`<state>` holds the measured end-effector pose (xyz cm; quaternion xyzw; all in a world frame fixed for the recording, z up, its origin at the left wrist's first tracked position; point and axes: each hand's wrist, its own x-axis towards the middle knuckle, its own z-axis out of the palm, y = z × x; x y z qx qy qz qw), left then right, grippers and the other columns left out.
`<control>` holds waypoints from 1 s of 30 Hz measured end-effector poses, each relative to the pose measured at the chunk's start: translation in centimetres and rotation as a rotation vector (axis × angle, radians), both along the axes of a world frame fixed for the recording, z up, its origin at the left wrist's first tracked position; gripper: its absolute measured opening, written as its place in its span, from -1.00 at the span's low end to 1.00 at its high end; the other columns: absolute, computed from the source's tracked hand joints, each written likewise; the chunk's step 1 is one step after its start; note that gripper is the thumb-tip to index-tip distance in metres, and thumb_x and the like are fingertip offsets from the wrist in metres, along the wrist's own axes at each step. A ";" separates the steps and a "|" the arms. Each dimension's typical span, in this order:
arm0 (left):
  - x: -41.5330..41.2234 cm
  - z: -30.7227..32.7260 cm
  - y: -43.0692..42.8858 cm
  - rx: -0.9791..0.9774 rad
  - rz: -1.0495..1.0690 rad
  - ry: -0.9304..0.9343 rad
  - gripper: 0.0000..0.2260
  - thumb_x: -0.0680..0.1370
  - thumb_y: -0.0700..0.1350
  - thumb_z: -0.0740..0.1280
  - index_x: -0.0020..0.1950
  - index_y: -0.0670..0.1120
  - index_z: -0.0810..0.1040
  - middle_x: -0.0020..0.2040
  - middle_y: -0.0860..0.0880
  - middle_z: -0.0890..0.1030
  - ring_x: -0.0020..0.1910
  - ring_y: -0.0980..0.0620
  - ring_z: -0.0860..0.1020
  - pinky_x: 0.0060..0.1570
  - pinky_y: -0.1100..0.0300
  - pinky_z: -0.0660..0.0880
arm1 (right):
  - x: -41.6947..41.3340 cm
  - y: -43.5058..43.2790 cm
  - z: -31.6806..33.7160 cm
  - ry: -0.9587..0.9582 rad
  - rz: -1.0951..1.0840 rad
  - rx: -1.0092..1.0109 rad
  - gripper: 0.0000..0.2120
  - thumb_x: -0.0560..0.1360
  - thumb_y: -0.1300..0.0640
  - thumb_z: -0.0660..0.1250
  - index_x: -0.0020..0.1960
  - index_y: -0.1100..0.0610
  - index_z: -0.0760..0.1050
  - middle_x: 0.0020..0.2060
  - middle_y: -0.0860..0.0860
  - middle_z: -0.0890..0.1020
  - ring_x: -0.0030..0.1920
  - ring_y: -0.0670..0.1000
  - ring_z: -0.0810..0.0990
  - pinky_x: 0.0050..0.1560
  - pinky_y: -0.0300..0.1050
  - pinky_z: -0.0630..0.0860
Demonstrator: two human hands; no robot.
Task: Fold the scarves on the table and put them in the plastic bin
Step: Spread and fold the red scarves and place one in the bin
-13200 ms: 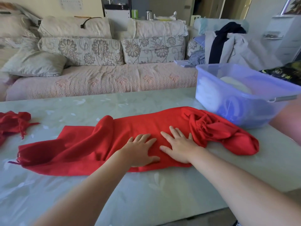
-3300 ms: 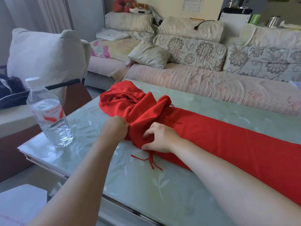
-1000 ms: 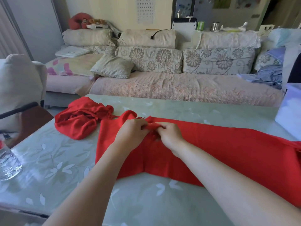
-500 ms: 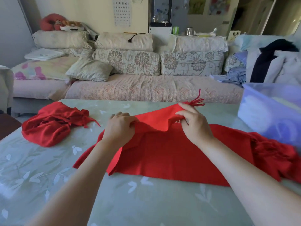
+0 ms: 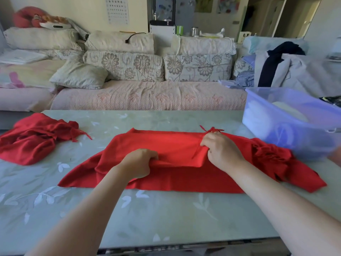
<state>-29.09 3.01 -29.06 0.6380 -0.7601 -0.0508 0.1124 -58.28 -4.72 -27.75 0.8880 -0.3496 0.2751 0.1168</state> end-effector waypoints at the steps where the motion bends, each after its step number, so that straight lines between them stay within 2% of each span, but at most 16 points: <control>1: -0.1 0.3 0.1 0.047 0.000 -0.013 -0.61 0.34 -0.28 0.24 0.03 0.10 0.59 -0.09 0.11 0.56 -0.04 -0.01 0.52 -0.18 0.21 0.36 | -0.3 0.5 0.6 0.067 0.026 -0.042 -0.69 0.25 0.22 0.10 -0.25 0.08 0.62 -0.30 0.03 0.60 -0.23 0.17 0.56 -0.17 -0.02 0.53; 2: -0.2 0.3 0.1 0.164 -0.015 -0.047 -0.61 0.35 -0.26 0.25 0.04 0.13 0.58 -0.09 0.14 0.54 -0.06 0.01 0.52 -0.16 0.22 0.38 | -0.5 1.1 0.9 0.177 0.047 -0.045 -0.75 0.21 0.19 0.14 -0.30 0.03 0.59 -0.36 -0.02 0.57 -0.25 0.13 0.53 -0.21 -0.06 0.48; 4: -0.5 0.2 0.2 0.468 -0.057 -0.111 -0.68 0.36 -0.15 0.33 0.04 0.18 0.59 -0.03 0.16 0.58 -0.06 0.06 0.54 -0.08 0.20 0.49 | -0.2 2.5 0.9 0.424 0.019 0.131 -0.81 0.22 0.09 0.23 -0.31 0.01 0.62 -0.34 -0.07 0.60 -0.19 0.04 0.51 -0.14 -0.11 0.37; 6: -0.9 0.6 0.5 0.635 -0.028 -0.032 -0.82 0.35 0.10 0.45 -0.07 0.15 0.64 -0.07 0.19 0.62 -0.06 0.12 0.58 0.03 0.17 0.53 | 0.4 3.4 0.4 0.499 -0.056 0.457 -0.75 0.31 -0.06 0.23 -0.22 0.00 0.65 -0.24 -0.09 0.67 -0.12 -0.03 0.55 -0.03 -0.13 0.41; 7: -1.0 0.9 0.3 0.646 -0.004 0.060 -0.78 0.34 0.21 0.44 -0.13 0.13 0.67 -0.11 0.18 0.64 -0.10 0.14 0.59 0.05 0.17 0.54 | 0.7 3.5 0.2 0.468 -0.085 0.594 -0.70 0.34 -0.10 0.21 -0.18 0.01 0.65 -0.23 -0.09 0.68 -0.13 -0.04 0.58 -0.03 -0.13 0.48; 8: -1.0 1.2 -0.1 0.628 0.008 0.164 -0.72 0.36 0.28 0.41 -0.16 0.09 0.68 -0.14 0.15 0.67 -0.16 0.14 0.60 0.06 0.16 0.54 | 1.1 3.4 0.1 0.413 -0.103 0.637 -0.68 0.36 -0.12 0.19 -0.16 0.03 0.63 -0.25 -0.08 0.67 -0.16 -0.03 0.59 -0.06 -0.10 0.53; 10: -0.9 1.4 -1.0 0.505 0.005 0.284 -0.68 0.46 0.25 0.35 -0.19 0.02 0.67 -0.21 0.09 0.68 -0.25 0.12 0.62 0.01 0.17 0.54 | 2.1 2.7 0.2 0.317 -0.137 0.541 -0.71 0.42 -0.10 0.17 -0.18 0.04 0.59 -0.29 -0.06 0.64 -0.19 0.03 0.57 -0.16 -0.10 0.49; 13: -0.3 0.8 -3.0 0.139 0.063 0.219 -0.87 0.54 -0.01 0.34 -0.15 0.01 0.63 -0.25 0.09 0.61 -0.13 0.04 0.61 -0.10 0.20 0.47 | 3.8 1.0 -0.1 0.155 -0.196 0.457 -0.78 0.53 -0.01 0.21 -0.04 -0.06 0.64 -0.08 -0.09 0.69 0.00 0.05 0.62 -0.05 -0.10 0.48; 15: 0.3 0.1 -4.4 -0.009 0.101 0.213 -0.89 0.54 -0.12 0.31 -0.07 0.03 0.63 -0.23 0.13 0.56 -0.07 0.00 0.59 -0.12 0.20 0.42 | 5.0 -0.8 -0.7 0.041 -0.216 0.483 -0.77 0.56 0.09 0.22 0.05 -0.07 0.64 0.07 -0.10 0.68 0.13 0.03 0.60 0.06 -0.09 0.49; 17: 1.0 -0.5 -5.9 -0.079 0.134 0.241 -0.82 0.53 -0.19 0.27 -0.03 0.03 0.63 -0.14 0.10 0.60 -0.04 -0.01 0.59 -0.07 0.17 0.47 | 6.3 -3.0 -1.6 -0.031 -0.219 0.510 -0.73 0.57 0.17 0.20 0.08 -0.04 0.65 0.12 -0.07 0.67 0.17 0.03 0.59 0.11 -0.08 0.50; 20: 2.6 -1.5 -8.3 -0.173 0.176 0.213 -0.76 0.54 -0.23 0.24 0.09 -0.02 0.63 0.09 -0.01 0.62 0.10 -0.04 0.56 0.07 0.15 0.47 | 8.4 -6.1 -3.0 -0.160 -0.226 0.560 -0.69 0.55 0.26 0.20 0.10 0.03 0.66 0.09 -0.02 0.69 0.17 0.04 0.61 0.19 -0.06 0.50; 23: 4.5 -2.3 -10.3 -0.127 0.174 0.134 -0.63 0.57 -0.27 0.19 0.34 -0.03 0.51 0.30 -0.06 0.53 0.30 -0.08 0.47 0.26 0.05 0.42 | 10.5 -8.3 -4.0 -0.208 -0.250 0.588 -0.69 0.57 0.25 0.23 0.21 0.07 0.63 0.17 0.03 0.67 0.23 0.07 0.58 0.26 -0.08 0.47; 25: 5.7 -2.9 -11.3 -0.041 0.170 0.057 -0.54 0.60 -0.27 0.15 0.48 -0.01 0.36 0.44 -0.03 0.40 0.40 -0.07 0.38 0.33 -0.02 0.38 | 11.8 -9.1 -4.7 -0.128 -0.266 0.588 -0.65 0.60 0.14 0.24 0.36 0.03 0.53 0.23 0.03 0.63 0.28 0.09 0.55 0.24 -0.06 0.45; 27: 7.0 -3.6 -12.1 0.020 0.186 -0.018 -0.53 0.63 -0.19 0.16 0.54 0.02 0.26 0.49 -0.02 0.34 0.43 -0.09 0.34 0.33 -0.08 0.37 | 12.7 -9.5 -5.5 0.012 -0.300 0.586 -0.58 0.61 0.00 0.24 0.45 0.00 0.41 0.26 0.03 0.57 0.31 0.10 0.51 0.24 -0.03 0.43; 29: 7.9 -3.9 -12.8 0.077 0.219 -0.064 -0.51 0.62 -0.09 0.23 0.54 0.04 0.24 0.44 -0.04 0.41 0.40 -0.11 0.37 0.31 -0.06 0.39 | 13.3 -10.0 -6.1 0.056 -0.319 0.598 -0.64 0.59 -0.07 0.27 0.36 -0.04 0.49 0.25 -0.01 0.57 0.30 0.08 0.52 0.23 -0.04 0.43; 30: 8.1 -4.0 -13.0 0.094 0.227 -0.074 -0.50 0.59 -0.07 0.28 0.53 0.05 0.28 0.38 -0.05 0.46 0.37 -0.11 0.41 0.28 -0.03 0.41 | 13.4 -10.3 -6.2 0.024 -0.315 0.599 -0.74 0.57 -0.06 0.30 0.23 -0.07 0.58 0.19 -0.06 0.62 0.26 0.05 0.55 0.19 -0.07 0.44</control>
